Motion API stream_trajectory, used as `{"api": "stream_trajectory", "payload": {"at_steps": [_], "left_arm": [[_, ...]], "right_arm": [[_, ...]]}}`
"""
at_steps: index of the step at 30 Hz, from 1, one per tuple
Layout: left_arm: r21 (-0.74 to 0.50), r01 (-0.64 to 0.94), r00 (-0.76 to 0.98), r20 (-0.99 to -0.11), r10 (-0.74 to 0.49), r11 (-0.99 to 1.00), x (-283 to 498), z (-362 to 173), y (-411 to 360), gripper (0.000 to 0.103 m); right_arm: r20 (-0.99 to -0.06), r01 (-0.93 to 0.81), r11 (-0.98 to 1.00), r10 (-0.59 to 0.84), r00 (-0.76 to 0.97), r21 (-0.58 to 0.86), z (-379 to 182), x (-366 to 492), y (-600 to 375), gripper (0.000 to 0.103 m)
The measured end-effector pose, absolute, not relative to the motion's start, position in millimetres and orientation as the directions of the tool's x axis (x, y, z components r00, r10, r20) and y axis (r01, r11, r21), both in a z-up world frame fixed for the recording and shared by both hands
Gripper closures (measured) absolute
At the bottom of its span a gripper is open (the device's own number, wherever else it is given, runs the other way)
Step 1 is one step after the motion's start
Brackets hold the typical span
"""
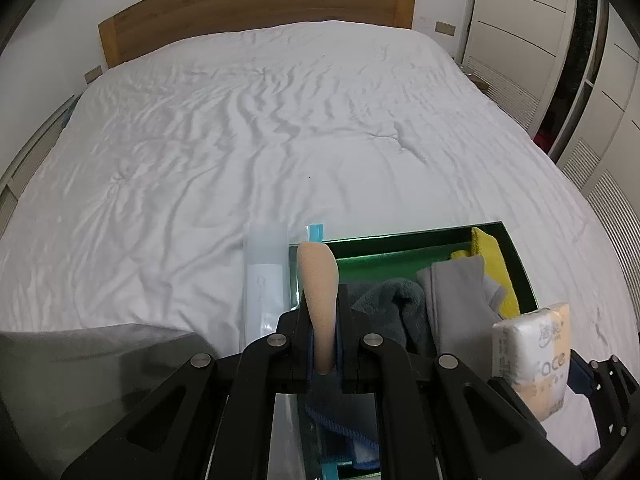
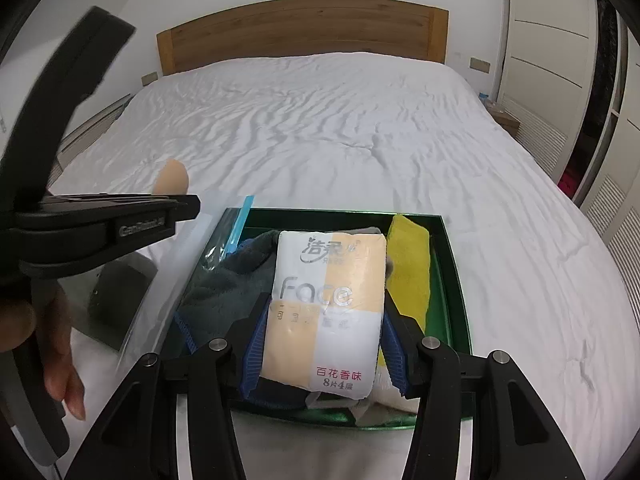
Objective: Organize soft objects
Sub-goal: 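Lower the sponge and tissue pack into the green tray and open both tools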
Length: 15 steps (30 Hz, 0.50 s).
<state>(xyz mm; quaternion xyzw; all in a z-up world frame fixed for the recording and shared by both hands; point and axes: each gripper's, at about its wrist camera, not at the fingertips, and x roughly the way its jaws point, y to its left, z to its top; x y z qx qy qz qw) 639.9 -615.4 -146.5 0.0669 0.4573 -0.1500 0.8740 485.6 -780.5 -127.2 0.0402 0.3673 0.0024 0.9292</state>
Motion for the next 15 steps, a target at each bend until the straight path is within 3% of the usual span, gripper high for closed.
{"api": "stream_trajectory", "payload": {"at_steps": [15], "left_arm": [[0.013,0.303,0.509,-0.848,-0.15,0.953,656,-167,-626,0.097]], "right_arm": [[-0.704,0.062,0.997,-0.006,0.71,0.053,-141,520,-783,0.053]]}}
